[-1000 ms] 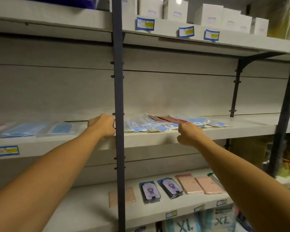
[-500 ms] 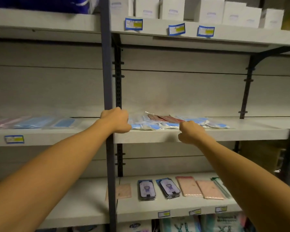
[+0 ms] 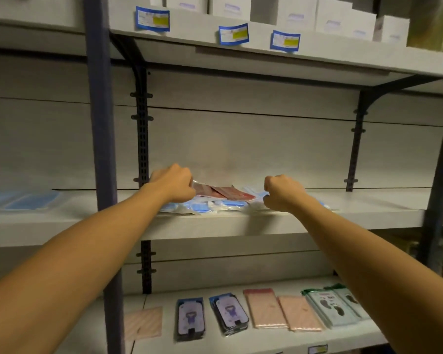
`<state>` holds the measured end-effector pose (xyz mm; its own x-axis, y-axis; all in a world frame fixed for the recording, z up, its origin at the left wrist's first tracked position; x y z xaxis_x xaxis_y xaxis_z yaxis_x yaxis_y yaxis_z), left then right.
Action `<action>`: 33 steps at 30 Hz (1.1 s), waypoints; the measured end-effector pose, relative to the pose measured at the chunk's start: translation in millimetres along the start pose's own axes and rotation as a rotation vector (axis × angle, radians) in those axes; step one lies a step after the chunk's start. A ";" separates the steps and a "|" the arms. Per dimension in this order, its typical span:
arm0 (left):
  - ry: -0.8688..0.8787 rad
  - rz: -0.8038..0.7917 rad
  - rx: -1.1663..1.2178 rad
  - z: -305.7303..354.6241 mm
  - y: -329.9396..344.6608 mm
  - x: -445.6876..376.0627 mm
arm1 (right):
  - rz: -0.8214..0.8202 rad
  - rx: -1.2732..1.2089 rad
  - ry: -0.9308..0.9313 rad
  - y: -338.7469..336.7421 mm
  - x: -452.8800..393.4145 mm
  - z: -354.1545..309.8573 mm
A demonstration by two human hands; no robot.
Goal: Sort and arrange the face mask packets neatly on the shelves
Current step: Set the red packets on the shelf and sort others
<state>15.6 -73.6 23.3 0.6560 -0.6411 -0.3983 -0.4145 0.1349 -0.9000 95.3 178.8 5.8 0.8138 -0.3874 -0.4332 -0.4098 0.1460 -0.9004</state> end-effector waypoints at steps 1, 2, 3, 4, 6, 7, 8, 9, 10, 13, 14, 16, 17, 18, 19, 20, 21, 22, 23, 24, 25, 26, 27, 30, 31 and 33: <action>-0.003 0.009 0.007 0.9 3.0 -8.5 | 0.000 -0.009 0.006 1.9 -8.1 6.0; -0.007 0.017 0.013 2.1 5.8 -16.5 | 0.002 -0.022 0.011 3.8 -16.0 11.3; -0.011 0.023 0.017 3.3 8.9 -24.1 | -0.001 -0.031 0.018 5.4 -23.3 15.7; -0.017 0.024 0.021 4.6 12.6 -31.1 | -0.003 -0.032 0.020 7.1 -30.3 19.0; -0.033 0.023 0.018 7.7 20.9 -42.4 | -0.008 -0.029 0.022 12.1 -42.6 23.8; -0.040 0.027 0.018 9.3 25.6 -47.5 | -0.010 -0.031 0.022 14.9 -48.0 25.9; -0.046 0.035 0.025 10.5 30.5 -52.4 | -0.009 -0.032 0.021 18.0 -53.0 28.3; -0.055 0.046 0.037 11.1 35.7 -57.3 | -0.011 -0.034 0.023 21.0 -57.9 31.0; -0.069 0.059 0.051 11.0 40.6 -61.5 | -0.013 -0.033 0.021 24.5 -63.4 34.1; -0.128 0.097 0.068 9.6 51.9 -72.9 | -0.031 -0.034 0.032 35.4 -80.7 45.8; -0.147 0.106 0.066 8.8 54.6 -76.6 | -0.034 -0.038 0.040 38.7 -86.3 50.2; -0.186 0.099 0.066 7.3 59.5 -83.3 | -0.053 -0.048 0.051 46.2 -96.2 57.9; -0.207 0.085 0.062 6.1 61.7 -86.9 | -0.067 -0.045 0.050 50.3 -100.9 60.6; -0.229 0.066 0.054 4.6 63.5 -90.4 | -0.082 -0.043 0.047 55.0 -105.7 62.6; -0.256 0.046 0.045 2.9 64.7 -93.8 | -0.097 -0.049 0.047 59.5 -110.9 64.4; -0.286 0.028 0.034 1.4 64.9 -97.2 | -0.113 -0.066 0.054 64.2 -116.5 66.0; -0.319 0.012 0.021 -0.6 64.9 -100.4 | -0.129 -0.091 0.064 68.8 -122.1 67.0; -0.351 -0.002 0.005 -3.0 65.1 -103.5 | -0.147 -0.115 0.074 74.0 -127.4 67.2; -0.382 -0.013 -0.009 -5.5 66.2 -106.3 | -0.168 -0.132 0.080 80.1 -132.1 67.0; -0.415 -0.022 -0.020 -8.9 67.5 -108.8 | -0.192 -0.141 0.082 85.5 -136.6 65.2; -0.446 -0.034 -0.012 -12.6 70.5 -109.0 | -0.219 -0.144 0.088 90.2 -138.2 63.7; -0.479 -0.050 0.009 -16.4 73.8 -108.5 | -0.252 -0.151 0.103 94.6 -139.7 62.3; -0.510 -0.071 0.042 -19.9 77.9 -107.9 | -0.278 -0.166 0.119 98.4 -142.3 61.8; -0.544 -0.138 0.142 -25.9 84.7 -104.9 | -0.337 -0.226 0.154 103.7 -150.0 60.7; -0.549 -0.147 0.166 -27.7 84.7 -104.2 | -0.350 -0.239 0.158 103.3 -151.8 59.7; -0.562 -0.148 0.196 -30.8 82.8 -103.7 | -0.361 -0.247 0.148 100.2 -153.9 56.1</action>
<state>-106.2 -19.2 -4.4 0.9521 -0.1741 -0.2514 -0.2053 0.2454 -0.9474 -47.8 304.1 -20.0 0.8623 -0.5019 -0.0670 -0.2115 -0.2368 -0.9483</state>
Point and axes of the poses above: each hand's wrist, its own x-axis away from the middle knuckle, its own y-axis out of the palm, z = x × y, the point moved 7 cm from there along -x, towards the middle knuckle, and after that the axes turned 12 degrees about y, right-handed, at the moved point
